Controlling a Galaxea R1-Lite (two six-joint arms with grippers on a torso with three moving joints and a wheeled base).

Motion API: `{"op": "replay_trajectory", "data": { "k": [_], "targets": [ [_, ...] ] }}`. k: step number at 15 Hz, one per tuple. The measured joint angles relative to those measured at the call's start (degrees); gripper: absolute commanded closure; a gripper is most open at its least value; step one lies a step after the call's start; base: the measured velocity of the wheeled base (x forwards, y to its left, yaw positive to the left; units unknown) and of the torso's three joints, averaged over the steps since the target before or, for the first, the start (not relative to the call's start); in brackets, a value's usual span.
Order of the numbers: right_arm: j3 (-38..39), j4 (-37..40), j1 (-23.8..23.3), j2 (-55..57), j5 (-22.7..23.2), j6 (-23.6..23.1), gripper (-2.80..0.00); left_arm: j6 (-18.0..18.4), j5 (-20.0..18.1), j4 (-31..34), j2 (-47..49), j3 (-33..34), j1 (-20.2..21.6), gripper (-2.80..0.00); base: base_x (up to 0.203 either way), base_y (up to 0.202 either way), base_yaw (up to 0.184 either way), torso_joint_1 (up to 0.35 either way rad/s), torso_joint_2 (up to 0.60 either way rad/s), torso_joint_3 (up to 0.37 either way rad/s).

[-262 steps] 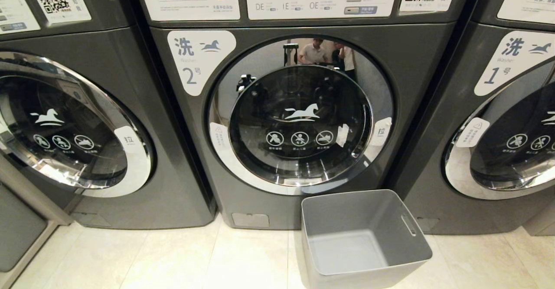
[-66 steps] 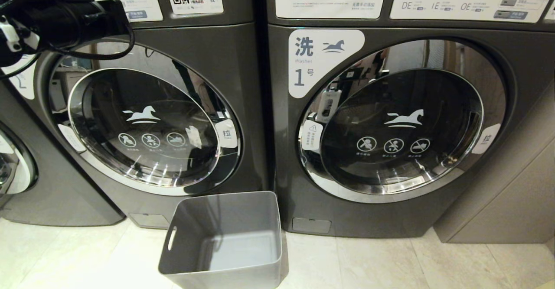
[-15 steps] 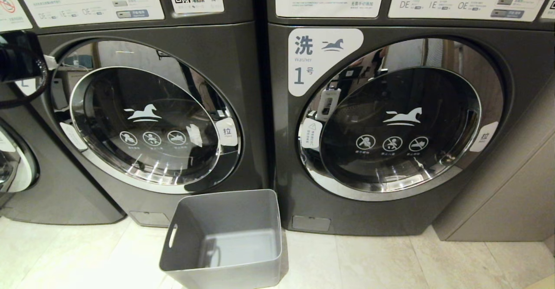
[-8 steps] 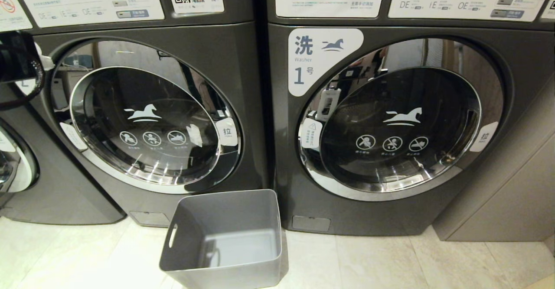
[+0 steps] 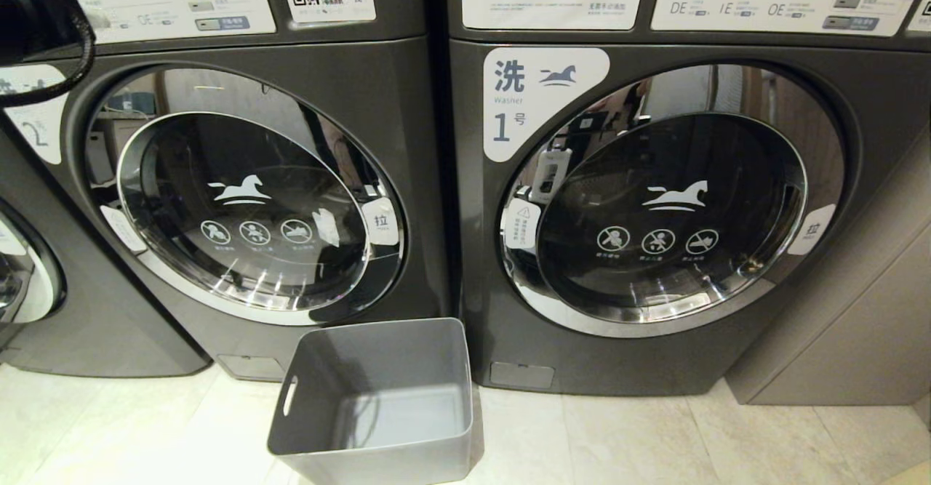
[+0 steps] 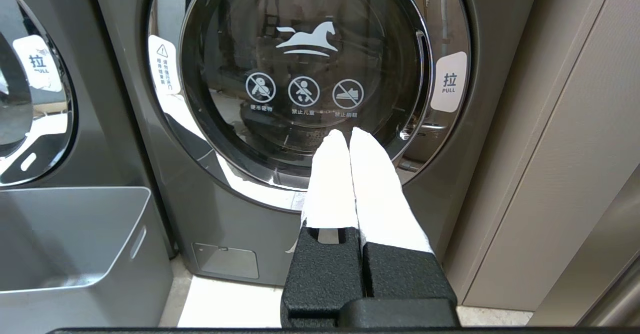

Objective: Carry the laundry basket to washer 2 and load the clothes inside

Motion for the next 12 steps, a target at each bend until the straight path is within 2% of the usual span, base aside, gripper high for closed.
{"op": "replay_trajectory", "data": {
  "k": [7, 12],
  "targets": [
    [0.0, 0.0, 0.0, 0.0, 0.0, 0.0, 0.00, -0.9, -1.1, -0.6, 11.4, -13.1, -0.4, 0.00, 0.000, 0.000, 0.000, 0.000, 0.00, 0.000],
    [0.0, 0.0, 0.0, 0.0, 0.0, 0.0, 0.00, -0.5, -1.0, 0.7, 13.3, -12.9, -1.3, 0.00, 0.000, 0.000, 0.000, 0.000, 0.00, 0.000]
  ]
}}
